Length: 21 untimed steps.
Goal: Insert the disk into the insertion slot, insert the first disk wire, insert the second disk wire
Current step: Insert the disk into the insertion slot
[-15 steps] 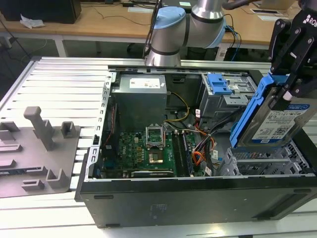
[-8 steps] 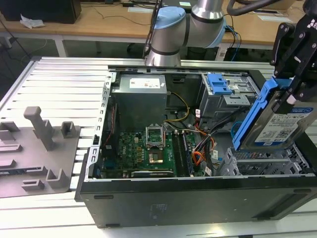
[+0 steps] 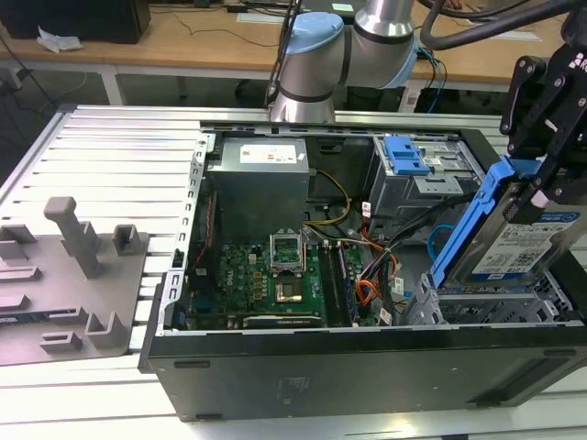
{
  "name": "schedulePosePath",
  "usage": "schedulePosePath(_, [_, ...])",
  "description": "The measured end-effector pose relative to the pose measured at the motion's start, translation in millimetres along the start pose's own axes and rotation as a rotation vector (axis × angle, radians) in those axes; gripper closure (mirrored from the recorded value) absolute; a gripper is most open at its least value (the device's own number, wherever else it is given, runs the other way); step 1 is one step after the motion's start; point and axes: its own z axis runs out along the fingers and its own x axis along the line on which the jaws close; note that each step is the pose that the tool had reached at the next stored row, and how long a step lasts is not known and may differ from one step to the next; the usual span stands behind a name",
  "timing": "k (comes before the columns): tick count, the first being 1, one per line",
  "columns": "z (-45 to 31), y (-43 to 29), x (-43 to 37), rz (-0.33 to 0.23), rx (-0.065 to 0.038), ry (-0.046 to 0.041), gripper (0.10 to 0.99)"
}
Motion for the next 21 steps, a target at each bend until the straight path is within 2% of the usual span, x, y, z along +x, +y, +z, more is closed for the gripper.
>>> schedulePosePath(9, [12.6, -0.5, 0.5, 0.0, 0.0, -0.0001, 0.718])
schedulePosePath(21, [34.5, -1.4, 0.4, 0.0, 0.0, 0.0, 0.718])
